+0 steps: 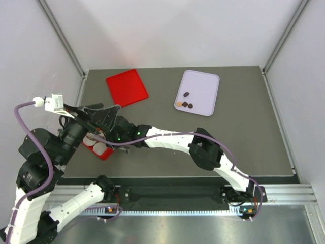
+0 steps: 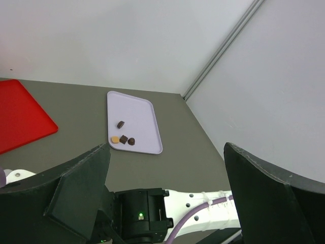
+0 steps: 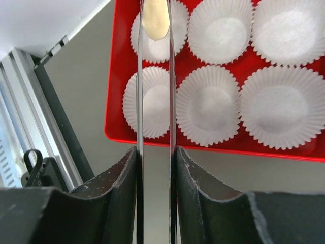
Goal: Pack the chocolate
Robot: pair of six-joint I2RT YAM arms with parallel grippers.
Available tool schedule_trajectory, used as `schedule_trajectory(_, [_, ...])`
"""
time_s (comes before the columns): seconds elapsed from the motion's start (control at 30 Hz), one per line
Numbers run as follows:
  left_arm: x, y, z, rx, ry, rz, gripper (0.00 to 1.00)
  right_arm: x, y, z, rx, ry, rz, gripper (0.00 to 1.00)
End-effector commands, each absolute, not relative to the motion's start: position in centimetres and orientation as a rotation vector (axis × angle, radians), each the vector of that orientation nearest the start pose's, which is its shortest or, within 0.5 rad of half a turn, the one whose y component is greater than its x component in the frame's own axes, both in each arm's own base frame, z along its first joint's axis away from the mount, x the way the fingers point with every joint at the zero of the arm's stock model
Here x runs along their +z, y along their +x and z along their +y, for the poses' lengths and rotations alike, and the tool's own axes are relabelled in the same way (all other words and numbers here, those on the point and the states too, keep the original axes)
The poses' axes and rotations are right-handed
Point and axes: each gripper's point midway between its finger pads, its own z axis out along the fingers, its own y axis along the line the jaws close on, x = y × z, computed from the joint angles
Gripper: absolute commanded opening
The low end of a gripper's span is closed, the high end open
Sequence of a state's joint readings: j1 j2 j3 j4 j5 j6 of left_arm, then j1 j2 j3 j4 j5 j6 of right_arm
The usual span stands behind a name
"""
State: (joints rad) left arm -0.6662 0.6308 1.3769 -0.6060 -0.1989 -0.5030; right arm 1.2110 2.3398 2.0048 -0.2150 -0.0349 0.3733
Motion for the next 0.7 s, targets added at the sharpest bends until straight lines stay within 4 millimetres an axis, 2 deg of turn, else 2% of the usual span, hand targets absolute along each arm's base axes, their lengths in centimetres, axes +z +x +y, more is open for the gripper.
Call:
schedule_trajectory(0.0, [48.4, 16.7, -11.2, -0.817, -0.044, 1.457, 0.98, 15.2, 19.6, 63.2, 1.012, -0.965, 1.968, 0.3])
schedule_trajectory(0.3, [48.3, 16.6, -11.0, -0.816, -0.05, 1.455, 0.99, 14.5, 19.0, 63.3, 0.99, -0.985, 1.97, 0.38])
schedule_trajectory(0.67, [48.6, 16.4, -11.1, -0.833, -0.045, 1.446, 0.99, 15.6, 19.7, 63.4, 0.966, -0.97, 1.937, 0.41])
